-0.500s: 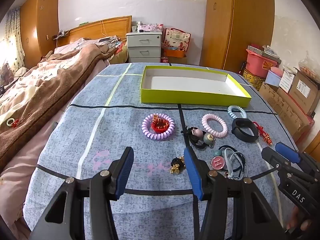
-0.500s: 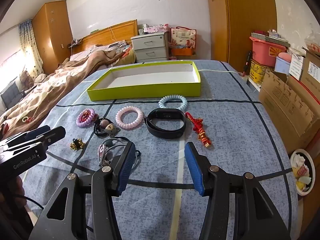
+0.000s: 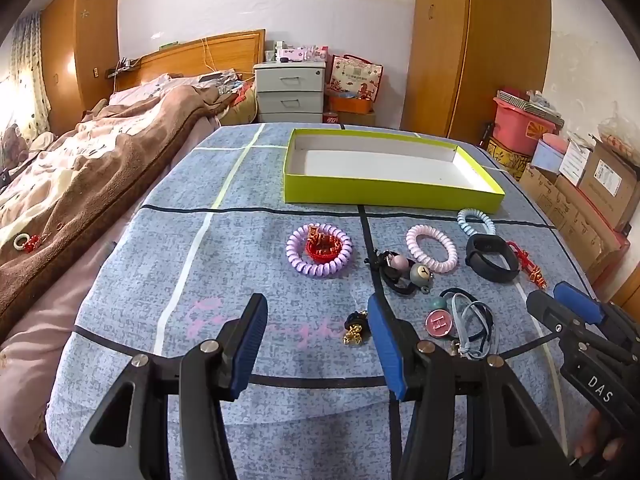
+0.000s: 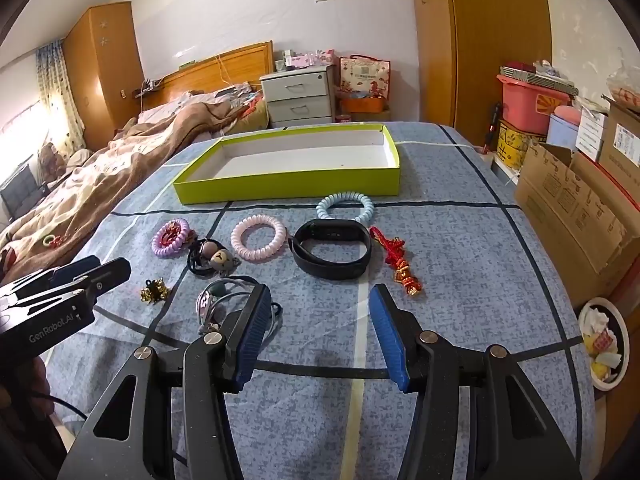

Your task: Organize jewelry

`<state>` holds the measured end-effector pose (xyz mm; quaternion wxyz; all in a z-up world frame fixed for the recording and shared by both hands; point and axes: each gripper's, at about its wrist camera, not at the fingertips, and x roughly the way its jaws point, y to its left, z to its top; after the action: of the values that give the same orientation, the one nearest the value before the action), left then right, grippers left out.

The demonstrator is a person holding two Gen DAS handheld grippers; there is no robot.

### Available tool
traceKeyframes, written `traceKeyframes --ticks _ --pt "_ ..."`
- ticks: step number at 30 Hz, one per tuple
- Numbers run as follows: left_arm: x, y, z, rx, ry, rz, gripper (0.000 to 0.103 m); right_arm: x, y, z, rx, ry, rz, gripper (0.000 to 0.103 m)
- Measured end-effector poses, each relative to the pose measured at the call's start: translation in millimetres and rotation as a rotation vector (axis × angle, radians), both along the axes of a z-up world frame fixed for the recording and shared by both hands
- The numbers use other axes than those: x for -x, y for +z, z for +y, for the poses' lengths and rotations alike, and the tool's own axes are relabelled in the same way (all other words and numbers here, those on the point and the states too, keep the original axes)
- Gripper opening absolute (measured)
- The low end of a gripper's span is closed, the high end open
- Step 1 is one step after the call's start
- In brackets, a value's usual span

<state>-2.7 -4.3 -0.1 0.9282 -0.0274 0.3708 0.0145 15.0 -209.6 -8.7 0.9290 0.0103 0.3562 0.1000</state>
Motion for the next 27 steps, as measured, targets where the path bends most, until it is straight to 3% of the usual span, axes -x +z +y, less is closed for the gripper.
traceKeyframes --ticks 27 --pt "3.6 4.6 5.8 -0.012 0.005 -0.007 0.054 0.6 3.8 0.0 -0.009 -0.004 -0.008 0.052"
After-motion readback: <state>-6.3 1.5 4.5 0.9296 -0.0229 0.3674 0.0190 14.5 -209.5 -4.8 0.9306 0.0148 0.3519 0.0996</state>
